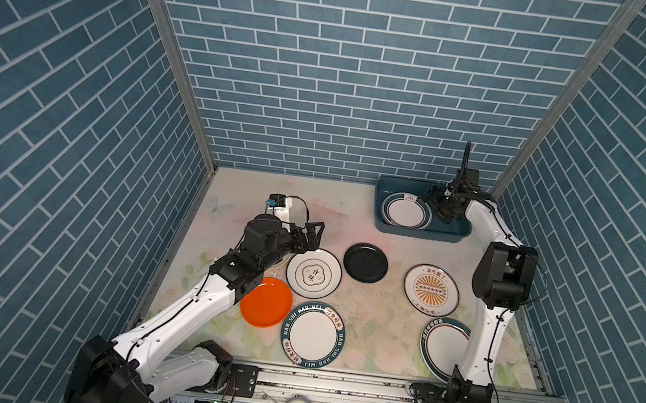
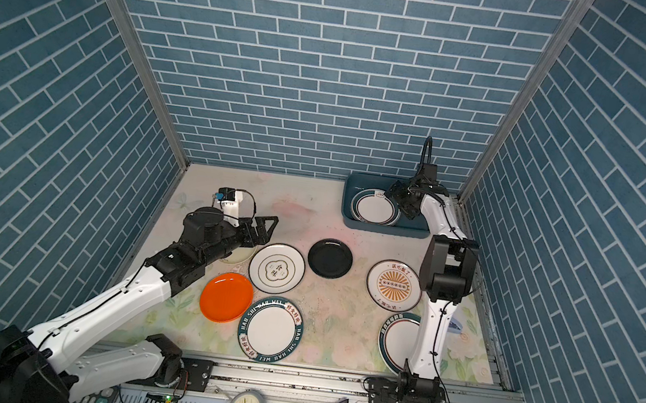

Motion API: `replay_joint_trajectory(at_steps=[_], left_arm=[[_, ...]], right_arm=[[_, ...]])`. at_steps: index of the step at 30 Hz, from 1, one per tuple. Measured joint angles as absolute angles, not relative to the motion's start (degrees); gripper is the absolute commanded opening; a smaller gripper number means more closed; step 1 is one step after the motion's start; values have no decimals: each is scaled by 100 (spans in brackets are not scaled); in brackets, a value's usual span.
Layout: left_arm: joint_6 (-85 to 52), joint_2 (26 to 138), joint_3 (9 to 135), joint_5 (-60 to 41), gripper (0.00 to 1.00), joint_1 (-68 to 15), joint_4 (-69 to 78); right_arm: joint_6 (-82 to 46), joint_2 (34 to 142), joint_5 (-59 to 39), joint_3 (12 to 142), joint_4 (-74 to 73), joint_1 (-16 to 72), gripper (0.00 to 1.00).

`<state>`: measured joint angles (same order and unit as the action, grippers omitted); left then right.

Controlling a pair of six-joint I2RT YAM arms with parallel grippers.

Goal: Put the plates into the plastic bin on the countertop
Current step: 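Lower the plate into the teal bin and open the right gripper, then withdraw the right gripper and reach to the green-rimmed plate nearest the robot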

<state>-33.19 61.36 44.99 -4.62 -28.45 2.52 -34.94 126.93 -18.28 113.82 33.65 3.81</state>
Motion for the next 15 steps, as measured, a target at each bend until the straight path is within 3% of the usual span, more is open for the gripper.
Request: replay_joint_trajectory(at_steps=[9,15], left_arm=[[-3308,6193,4501,-521,100,-2842,246],[-3192,6272,4508,-554,100,-2840,193]], right_arm=[[-3098,12584,-1581,11354,3850,401,91],[-3020,11166,-1125,9929,3804,392,90]])
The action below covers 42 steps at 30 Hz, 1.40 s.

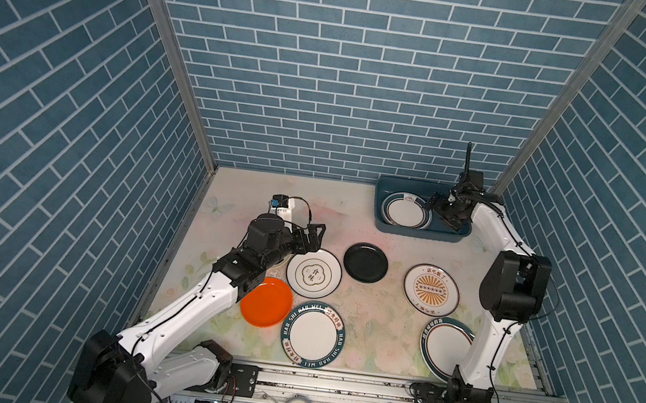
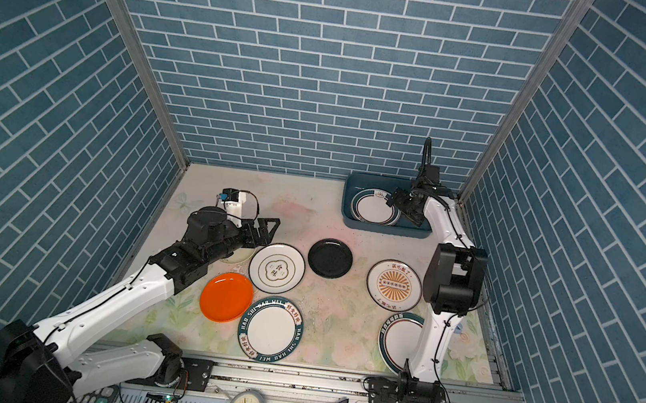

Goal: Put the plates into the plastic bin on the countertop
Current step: 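Withdraw the right gripper and reach to the green-rimmed plate nearest the robot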

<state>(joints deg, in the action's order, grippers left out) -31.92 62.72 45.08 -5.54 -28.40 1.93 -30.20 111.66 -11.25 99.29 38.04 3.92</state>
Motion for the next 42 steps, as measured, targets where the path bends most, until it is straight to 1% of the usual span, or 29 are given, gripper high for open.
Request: replay_joint_trajectory(at_steps=[5,9,11,14,17,21,27,42], left_arm=[[-3124,6375,4504,-718,100,-2840,165],[-3072,6445,4405,-888,99,-2840,231],[-3028,6495,4342,-952,100,-2840,242],[-3017,6580,4278,-1046,100,-2840,274],[-3089,6667,4215,-1214,100,-2838,458],[-3227,6829,4209,-1441,99,-2838,722],[-3437,6917,4160,-1671,100,-2838,934],[-3632,6952,4077,-1752,100,-2836,1160]], right_arm=[[-3017,9279,-722,8272,3771,342,91],[-3070,8020,-410,7052,3918,290,93],[-3146,7487,-222,6497,4101,270,98],[-3218,6755,-51,5817,4423,178,98],[-3317,6261,49,5461,4727,-38,98],[-3538,5961,-69,5070,4904,-333,98],[-3776,5961,-248,4453,5137,-440,98],[-4185,5734,447,4130,5627,-602,98]])
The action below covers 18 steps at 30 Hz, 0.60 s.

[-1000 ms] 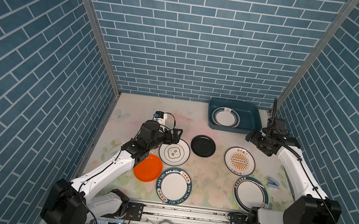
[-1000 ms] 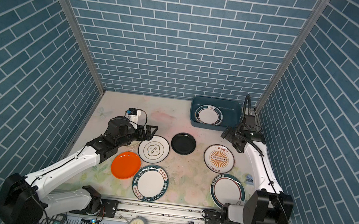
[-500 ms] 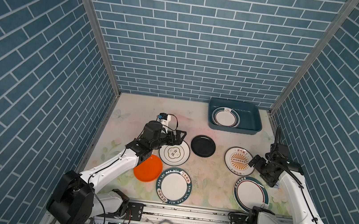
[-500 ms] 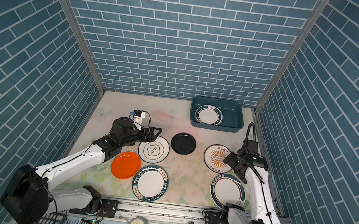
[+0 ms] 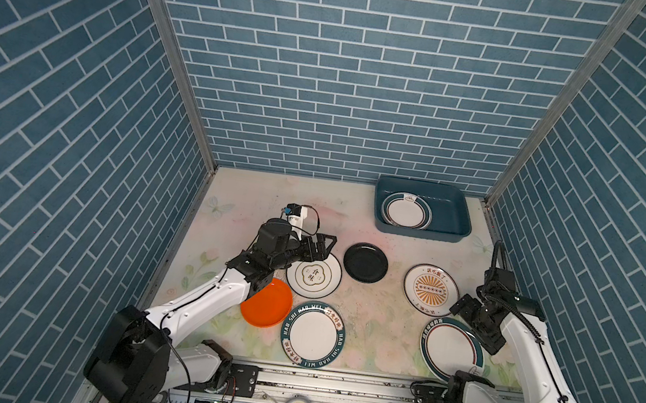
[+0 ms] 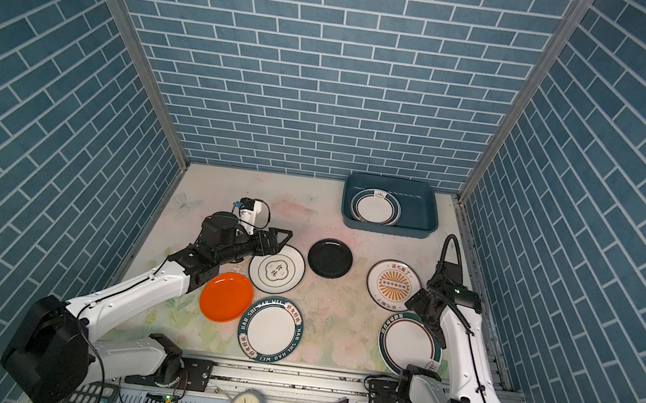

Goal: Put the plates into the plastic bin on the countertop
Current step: 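Withdraw the right gripper and reach to the green-rimmed plate nearest the robot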

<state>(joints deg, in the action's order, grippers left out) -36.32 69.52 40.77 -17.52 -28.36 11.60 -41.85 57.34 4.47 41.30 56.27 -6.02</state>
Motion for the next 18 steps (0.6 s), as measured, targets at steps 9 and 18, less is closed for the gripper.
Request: replay_joint_trajectory(at_steps=[9,18], left_arm=[[-3651,6967,4077,-1752,100,-2836,1162],[-3758,7100,4077,-1800,100,-2836,1192]], right_arm=[[-4416,5577,672,3579,5494,-637,98],[-4456,5734,666,3317,5190,-666,98]])
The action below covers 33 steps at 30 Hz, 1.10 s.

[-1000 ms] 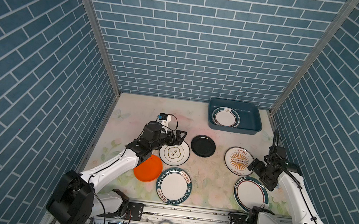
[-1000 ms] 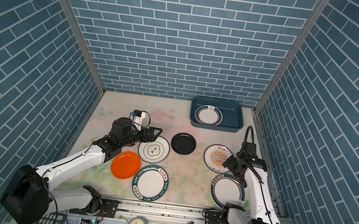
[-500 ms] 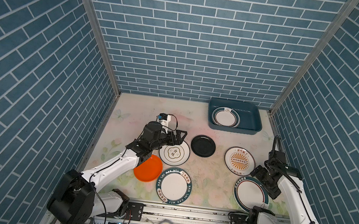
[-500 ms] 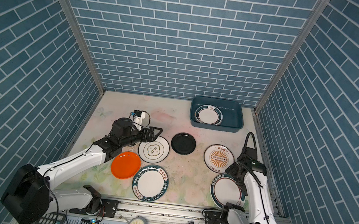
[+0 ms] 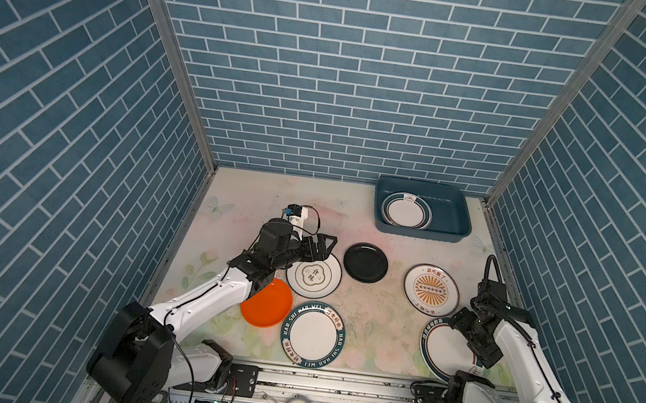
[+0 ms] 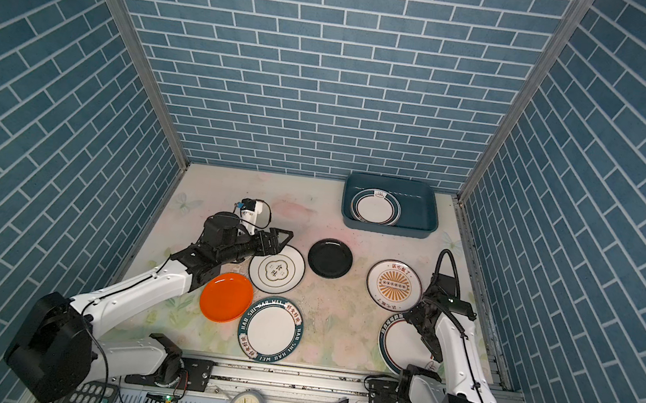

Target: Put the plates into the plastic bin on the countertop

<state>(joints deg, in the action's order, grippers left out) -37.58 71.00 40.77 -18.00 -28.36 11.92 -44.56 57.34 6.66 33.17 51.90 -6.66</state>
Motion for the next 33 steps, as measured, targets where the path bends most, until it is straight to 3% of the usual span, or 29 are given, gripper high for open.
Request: replay_joint_trajectory(at_steps=[25,33], left_arm=[[-3839,7220,4080,-1852,100,-2836,1177],[-3837,7247,4086,-1824,100,-2836,1125]], right_arm=[[-4453,6737,-357,3162,3883,-687,93],[-4436,6858,-923,3151,2877,-687,92]])
